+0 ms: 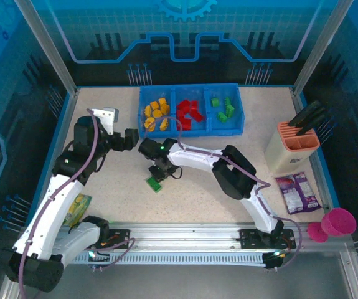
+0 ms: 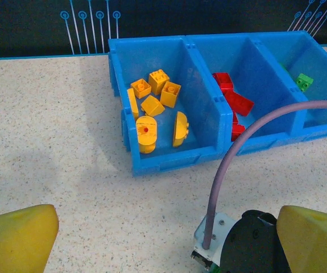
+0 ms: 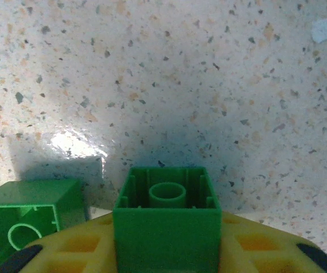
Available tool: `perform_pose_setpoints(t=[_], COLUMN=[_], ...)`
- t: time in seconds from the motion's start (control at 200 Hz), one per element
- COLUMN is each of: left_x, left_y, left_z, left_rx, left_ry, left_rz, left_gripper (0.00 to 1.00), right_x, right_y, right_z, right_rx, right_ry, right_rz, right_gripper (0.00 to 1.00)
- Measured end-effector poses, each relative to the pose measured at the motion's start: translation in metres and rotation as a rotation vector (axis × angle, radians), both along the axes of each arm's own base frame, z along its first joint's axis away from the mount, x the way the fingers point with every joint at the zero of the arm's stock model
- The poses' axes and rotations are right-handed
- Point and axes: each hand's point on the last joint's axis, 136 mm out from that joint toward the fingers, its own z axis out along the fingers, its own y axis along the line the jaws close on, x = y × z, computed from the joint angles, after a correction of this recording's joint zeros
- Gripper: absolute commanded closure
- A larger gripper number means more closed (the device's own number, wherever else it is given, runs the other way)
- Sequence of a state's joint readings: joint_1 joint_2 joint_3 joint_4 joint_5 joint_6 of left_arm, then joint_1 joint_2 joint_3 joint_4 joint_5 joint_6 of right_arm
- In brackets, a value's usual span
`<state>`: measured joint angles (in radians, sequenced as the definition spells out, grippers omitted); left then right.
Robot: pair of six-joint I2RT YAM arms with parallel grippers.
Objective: Sort the legos into containers by color
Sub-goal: Pick up the lego from the center of the table, then place the lego in the container.
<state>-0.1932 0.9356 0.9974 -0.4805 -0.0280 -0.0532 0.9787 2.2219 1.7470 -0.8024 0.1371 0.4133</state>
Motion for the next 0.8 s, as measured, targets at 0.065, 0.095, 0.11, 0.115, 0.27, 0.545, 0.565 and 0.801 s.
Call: perform_pose_setpoints(t=[0.065,0.095,0.11,0.115,0.27,0.545,0.565,0.801], left_x=[0.000,0.000,0.000,0.000,0.000,0.003,0.003,0.005], left_y=[0.000,0.000,0.000,0.000,0.000,0.000,0.000,0.000], left_z=[0.000,0.000,0.000,0.000,0.000,-0.004,-0.005,-0.010], left_rx=[0.000,0.000,0.000,0.000,0.000,-0.002,-0.002,-0.001], left_ry=[0.000,0.000,0.000,0.000,0.000,0.012,0.014,0.023], left_rz=[0.001,0.001,0.001,0.001,0.001,-0.002,-0.002,-0.001], left_gripper=[0.01,0.01,0.01,0.01,0.01,0.01,0.01,0.01], right_x=[0.000,0.001,0.001,0.001,0.001,0.052,0.057,0.136], right_y=[0.000,-0.001,-0.002,-0.002,-0.032,-0.170,-0.177,-0.237], right_z=[0.000,0.000,0.001,0.001,0.001,0.051,0.056,0.103], right_rx=[0.001,0.002,0.003,0.004,-0.037,-0.080,-0.076,-0.093], right_ry=[-0.003,-0.005,-0.008,-0.008,-0.011,-0.093,-0.108,-0.297], right_rz=[0.001,0.000,0.000,-0.001,-0.020,-0.268,-0.284,-0.356], right_gripper=[0.70,0.71,0.72,0.72,0.74,0.74,0.74,0.75])
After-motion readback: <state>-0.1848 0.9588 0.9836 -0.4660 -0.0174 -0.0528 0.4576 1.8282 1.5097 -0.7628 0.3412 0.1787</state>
